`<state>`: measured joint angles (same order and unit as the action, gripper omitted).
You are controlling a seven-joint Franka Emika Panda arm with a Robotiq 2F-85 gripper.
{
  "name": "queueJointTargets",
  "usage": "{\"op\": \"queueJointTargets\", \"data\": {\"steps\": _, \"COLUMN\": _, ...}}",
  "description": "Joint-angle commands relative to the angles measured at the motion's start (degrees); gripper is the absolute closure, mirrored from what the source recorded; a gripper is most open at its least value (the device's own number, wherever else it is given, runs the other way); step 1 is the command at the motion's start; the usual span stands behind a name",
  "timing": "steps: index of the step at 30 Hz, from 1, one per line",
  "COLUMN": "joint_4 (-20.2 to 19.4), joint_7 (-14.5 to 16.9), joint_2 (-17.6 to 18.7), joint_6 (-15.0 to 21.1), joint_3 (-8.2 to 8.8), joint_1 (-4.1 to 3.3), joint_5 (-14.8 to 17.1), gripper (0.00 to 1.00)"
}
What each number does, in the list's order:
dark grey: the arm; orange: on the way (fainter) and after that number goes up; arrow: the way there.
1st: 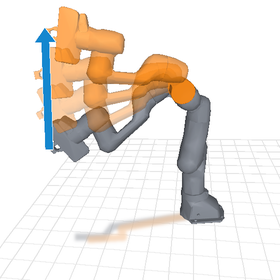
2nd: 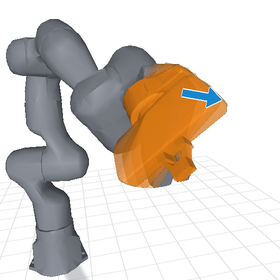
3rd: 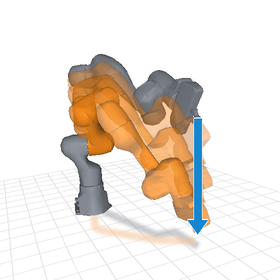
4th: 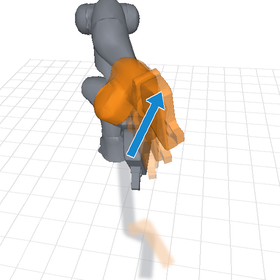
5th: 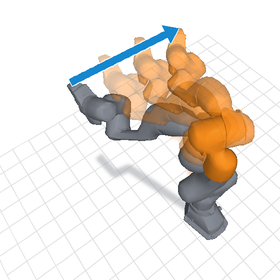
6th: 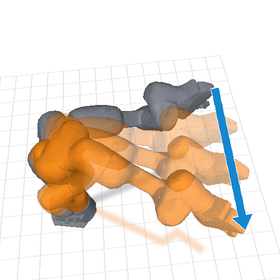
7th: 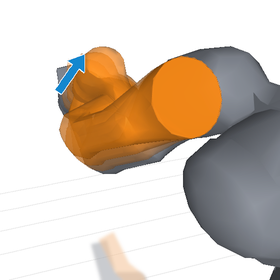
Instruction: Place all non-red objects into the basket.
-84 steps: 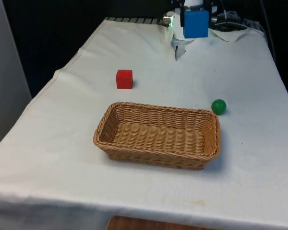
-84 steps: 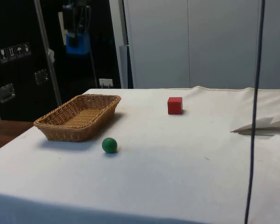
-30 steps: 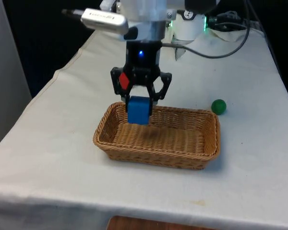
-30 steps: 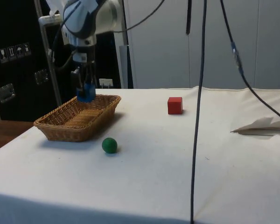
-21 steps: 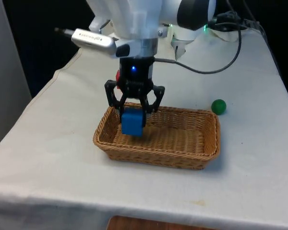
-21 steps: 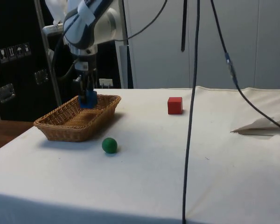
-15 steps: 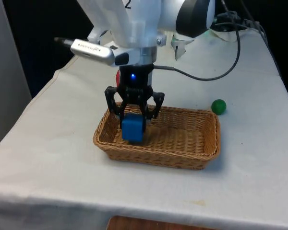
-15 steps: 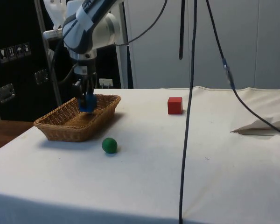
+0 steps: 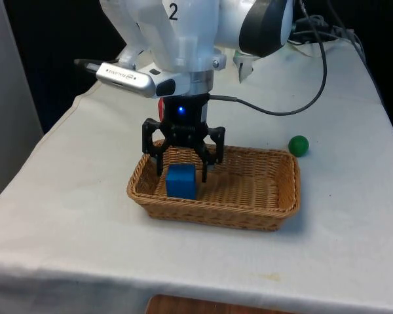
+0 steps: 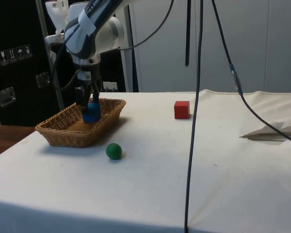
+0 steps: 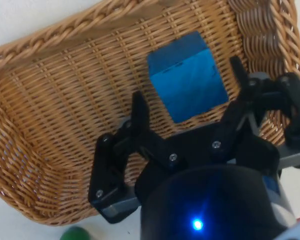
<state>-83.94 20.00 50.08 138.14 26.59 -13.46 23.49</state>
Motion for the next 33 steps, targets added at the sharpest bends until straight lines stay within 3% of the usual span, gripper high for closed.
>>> {"op": "queueJointTargets", "data": {"steps": 1, "joint_4": 0.0, "joint_7": 0.0, "joint_2": 0.0, "joint_6": 0.0, "joint_3": 0.00, "joint_1": 0.00, "joint_5": 0.0, "gripper": 0.11}}
{"op": "queueJointTargets", "data": {"steps": 2, "joint_4": 0.3, "joint_7": 0.2, "joint_2": 0.1, "joint_6": -0.4, "joint_3": -0.34, "joint_1": 0.34, "joint_5": 0.3, "gripper": 0.11}}
{"op": "queueJointTargets", "data": {"steps": 4, "joint_4": 0.3, "joint_7": 0.2, "joint_2": 0.1, "joint_6": -0.4, "joint_3": -0.34, "joint_1": 0.34, "joint_5": 0.3, "gripper": 0.00}}
{"op": "queueJointTargets", "data": {"steps": 18, "joint_4": -0.1, "joint_7": -0.3, "joint_2": -2.2, "joint_6": -1.9, "joint_3": 0.46, "joint_1": -0.06, "joint_5": 0.2, "gripper": 0.00}}
{"op": "queueJointTargets", "data": {"steps": 25, "joint_4": -2.6, "joint_7": -1.2, "joint_2": -6.0, "joint_6": -2.7, "joint_3": 0.69, "joint_1": -0.80, "joint_5": 0.2, "gripper": 0.00}}
{"op": "queueJointTargets", "data": {"steps": 26, "joint_4": -1.9, "joint_7": -1.0, "joint_2": -5.3, "joint_6": -2.8, "joint_3": 0.52, "joint_1": -0.46, "joint_5": 0.2, "gripper": 0.00}}
{"op": "queueJointTargets", "data": {"steps": 27, "joint_4": -3.0, "joint_7": -1.4, "joint_2": -6.5, "joint_6": -2.7, "joint_3": 0.74, "joint_1": -0.97, "joint_5": 0.2, "gripper": 0.00}}
{"op": "queueJointTargets", "data": {"steps": 33, "joint_4": -6.3, "joint_7": -2.4, "joint_2": -10.3, "joint_6": -2.6, "joint_3": 0.74, "joint_1": -2.18, "joint_5": 0.1, "gripper": 0.00}}
